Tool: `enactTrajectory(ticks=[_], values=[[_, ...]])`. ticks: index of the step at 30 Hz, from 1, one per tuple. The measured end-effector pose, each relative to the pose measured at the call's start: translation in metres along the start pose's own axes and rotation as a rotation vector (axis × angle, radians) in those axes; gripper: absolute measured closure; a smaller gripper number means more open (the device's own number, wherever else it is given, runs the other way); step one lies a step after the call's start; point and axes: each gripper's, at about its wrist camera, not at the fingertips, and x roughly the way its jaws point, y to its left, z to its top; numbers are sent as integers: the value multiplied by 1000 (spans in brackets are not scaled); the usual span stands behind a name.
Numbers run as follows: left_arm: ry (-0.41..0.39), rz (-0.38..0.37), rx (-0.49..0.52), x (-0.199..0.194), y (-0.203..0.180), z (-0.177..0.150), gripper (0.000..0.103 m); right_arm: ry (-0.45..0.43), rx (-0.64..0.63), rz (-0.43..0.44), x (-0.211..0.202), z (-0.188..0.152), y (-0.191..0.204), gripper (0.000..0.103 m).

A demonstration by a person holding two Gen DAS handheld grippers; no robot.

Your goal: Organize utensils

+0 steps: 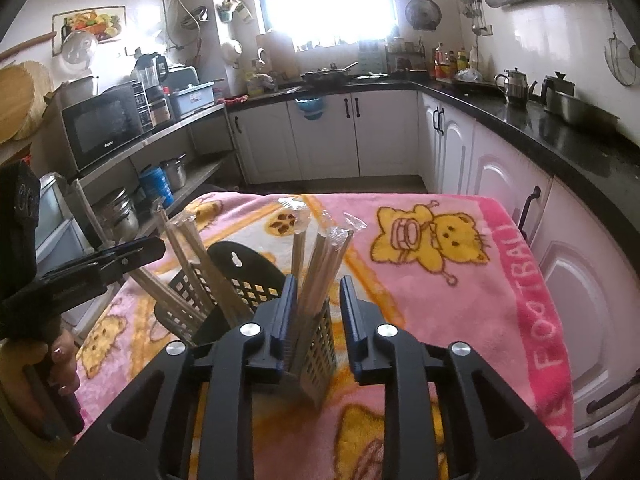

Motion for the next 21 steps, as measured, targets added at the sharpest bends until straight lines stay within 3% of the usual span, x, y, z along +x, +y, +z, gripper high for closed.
enactTrajectory(ticks=[16,21], values=[[-7,16,20,-39,-3,-34,38,-49,-48,2,-42,-19,26,55],[-25,26,14,-53,-1,-51,37,-65,-72,-2,-55,-34,36,45]])
